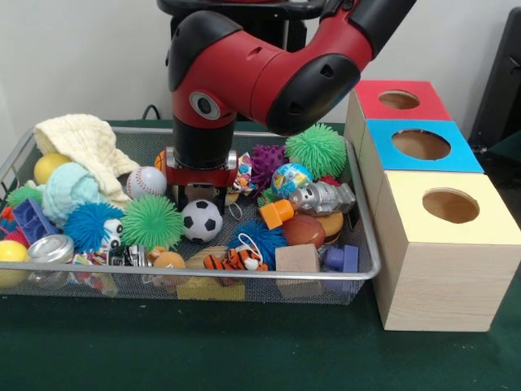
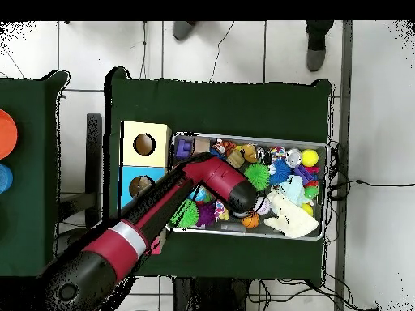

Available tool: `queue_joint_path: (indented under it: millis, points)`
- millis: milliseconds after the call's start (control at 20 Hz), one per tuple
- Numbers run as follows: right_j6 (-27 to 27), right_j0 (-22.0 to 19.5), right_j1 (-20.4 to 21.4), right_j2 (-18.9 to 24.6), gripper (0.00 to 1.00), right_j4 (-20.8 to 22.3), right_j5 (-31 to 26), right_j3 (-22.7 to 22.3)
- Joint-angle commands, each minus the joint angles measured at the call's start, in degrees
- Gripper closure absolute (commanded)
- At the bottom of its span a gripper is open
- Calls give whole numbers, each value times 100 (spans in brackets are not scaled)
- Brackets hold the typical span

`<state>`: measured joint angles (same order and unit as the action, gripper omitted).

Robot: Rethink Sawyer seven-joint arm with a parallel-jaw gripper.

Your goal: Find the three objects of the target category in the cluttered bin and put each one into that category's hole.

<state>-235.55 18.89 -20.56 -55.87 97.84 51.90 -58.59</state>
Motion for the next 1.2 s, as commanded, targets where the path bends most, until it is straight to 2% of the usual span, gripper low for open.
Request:
queue_joint_path:
  millis: [50, 800, 900, 1200]
  points:
    - [-762, -311, -1225, 902, 0, -506, -1144, -242]
    - [-748, -388, -1192, 834, 0, -565, -1069, -265]
    - [-654, -357, -1090, 781, 0, -577, -1072, -386]
    - [-623, -203, -559, 539, 0, -307, -307, -771]
